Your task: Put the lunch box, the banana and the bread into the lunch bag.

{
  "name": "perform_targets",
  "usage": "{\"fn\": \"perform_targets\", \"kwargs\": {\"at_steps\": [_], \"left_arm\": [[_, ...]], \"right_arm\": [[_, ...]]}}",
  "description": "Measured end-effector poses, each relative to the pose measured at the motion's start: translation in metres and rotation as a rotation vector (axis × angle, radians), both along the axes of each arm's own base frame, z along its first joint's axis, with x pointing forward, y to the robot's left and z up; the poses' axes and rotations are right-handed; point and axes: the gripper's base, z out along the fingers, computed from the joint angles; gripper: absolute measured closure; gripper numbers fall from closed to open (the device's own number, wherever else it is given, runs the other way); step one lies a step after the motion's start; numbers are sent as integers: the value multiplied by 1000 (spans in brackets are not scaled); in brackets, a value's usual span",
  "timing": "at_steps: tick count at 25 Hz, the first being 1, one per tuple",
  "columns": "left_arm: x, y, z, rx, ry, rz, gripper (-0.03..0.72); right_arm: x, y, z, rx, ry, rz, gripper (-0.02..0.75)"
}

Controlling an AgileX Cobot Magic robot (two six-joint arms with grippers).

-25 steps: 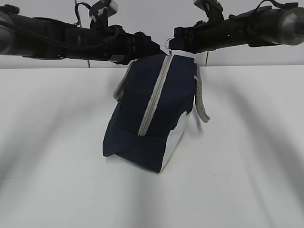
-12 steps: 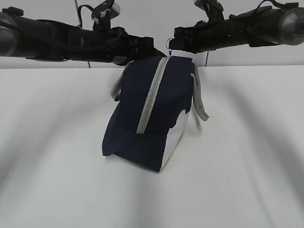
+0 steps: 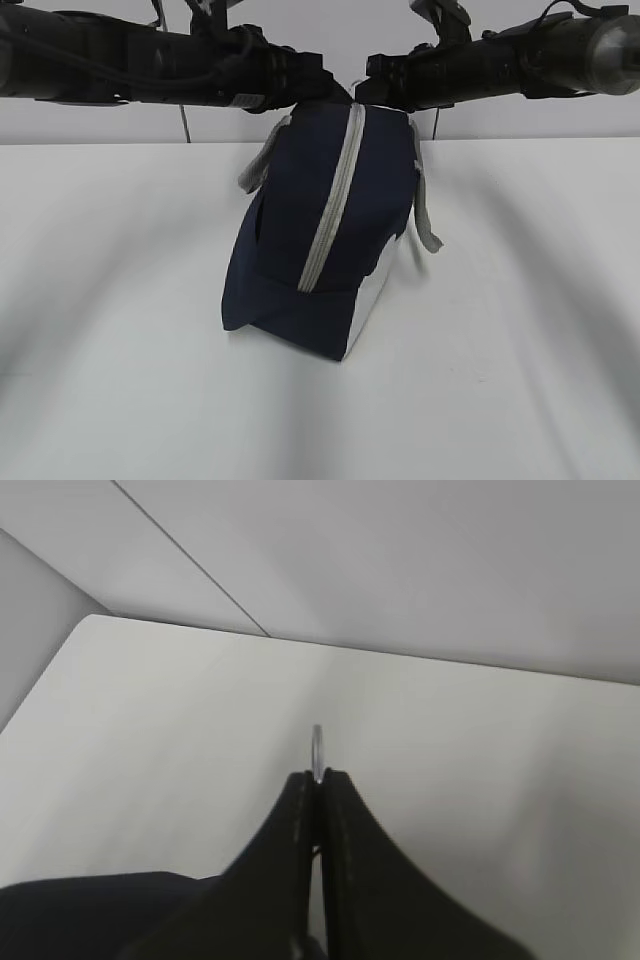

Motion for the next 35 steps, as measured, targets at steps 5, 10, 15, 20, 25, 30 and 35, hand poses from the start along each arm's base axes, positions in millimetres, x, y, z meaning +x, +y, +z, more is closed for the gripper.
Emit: {"fn": "perform_targets", "kwargs": {"at_steps": [5,10,15,20,25,30,35], "left_arm": [[-4,-3,0,14,-11,-62,664],[-6,-3,0,13,-12,-81,664],[-6,-4,-1,17,-13,-90,664],[-6,-3,-2,34,-19,-97,664],[-6,-3,-2,38,-20,-99,664],[-6,-2,-3,53,-25,-99,664],[-6,-2,-3,65,-29,-105,664]], "right_arm": [[0,0,0,13,13,-2,754],[0,0,-1,36,37,-16,754],[3,1,-19,54,83,-25,754],[4,1,-30,64,110,-29,754],[5,2,-39,73,129,-34,754],[7,2,-51,83,156,-36,754],[7,1,-53,84,160,-39,754]]}}
